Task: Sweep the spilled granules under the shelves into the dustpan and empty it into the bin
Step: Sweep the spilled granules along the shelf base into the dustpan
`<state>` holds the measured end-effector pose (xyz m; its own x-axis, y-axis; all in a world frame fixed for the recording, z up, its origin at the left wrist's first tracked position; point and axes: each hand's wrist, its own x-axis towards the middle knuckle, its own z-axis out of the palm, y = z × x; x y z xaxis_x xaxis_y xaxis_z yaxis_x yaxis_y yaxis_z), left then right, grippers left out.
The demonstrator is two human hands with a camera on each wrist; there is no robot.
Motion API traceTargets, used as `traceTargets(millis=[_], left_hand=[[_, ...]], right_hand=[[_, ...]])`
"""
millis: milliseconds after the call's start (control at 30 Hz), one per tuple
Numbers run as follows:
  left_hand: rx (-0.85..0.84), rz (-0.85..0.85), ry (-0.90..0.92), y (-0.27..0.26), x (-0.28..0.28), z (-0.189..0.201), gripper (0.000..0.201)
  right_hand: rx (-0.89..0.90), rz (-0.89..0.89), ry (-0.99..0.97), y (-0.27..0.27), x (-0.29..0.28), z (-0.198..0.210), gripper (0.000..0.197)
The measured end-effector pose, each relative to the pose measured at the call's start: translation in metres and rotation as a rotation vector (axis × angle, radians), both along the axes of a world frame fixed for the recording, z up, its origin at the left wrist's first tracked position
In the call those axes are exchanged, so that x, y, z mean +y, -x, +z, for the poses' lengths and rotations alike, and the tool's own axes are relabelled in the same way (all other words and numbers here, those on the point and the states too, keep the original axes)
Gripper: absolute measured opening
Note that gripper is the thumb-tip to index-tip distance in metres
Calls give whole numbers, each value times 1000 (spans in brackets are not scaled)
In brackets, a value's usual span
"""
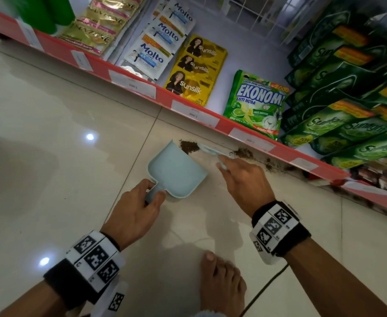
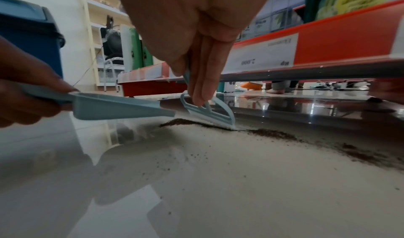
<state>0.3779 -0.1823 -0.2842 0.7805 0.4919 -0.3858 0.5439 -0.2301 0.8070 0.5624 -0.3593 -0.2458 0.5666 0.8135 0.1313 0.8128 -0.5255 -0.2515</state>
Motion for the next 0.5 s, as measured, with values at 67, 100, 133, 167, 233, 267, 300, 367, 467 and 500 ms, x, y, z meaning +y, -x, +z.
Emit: traceTargets(millis=[67, 100, 133, 167, 233, 267, 300, 367, 467, 500], left_hand=[[2, -11, -2, -2, -3, 0, 20], [4, -16, -5, -3, -4, 0, 20], [7, -21, -8, -5, -6, 0, 20], [10, -26, -10, -6, -7, 0, 20], [6, -32, 4, -9, -9, 0, 20], [2, -36, 12, -10, -11, 0, 20], [-1, -40, 16, -11, -12, 0, 19], [0, -47, 21, -13, -13, 0, 18], [9, -50, 12, -14, -13, 0, 20], [13, -50, 7, -14, -14, 0, 20]], right_hand=[[-45, -78, -52, -7, -7, 2, 28], [-75, -123, -39, -13, -10, 3, 29], [-97, -168, 5, -19, -13, 4, 29], [-99, -210, 62, -25, -15, 4, 31], [-74, -265, 179, -32, -16, 2, 35], [-64, -275, 226, -32, -16, 1, 35], [-47, -277, 253, -29, -15, -1, 32], [16, -254, 220, -18, -12, -4, 22], [51, -175, 99, 6, -9, -2, 19], [30, -161, 66, 12, -10, -1, 20]])
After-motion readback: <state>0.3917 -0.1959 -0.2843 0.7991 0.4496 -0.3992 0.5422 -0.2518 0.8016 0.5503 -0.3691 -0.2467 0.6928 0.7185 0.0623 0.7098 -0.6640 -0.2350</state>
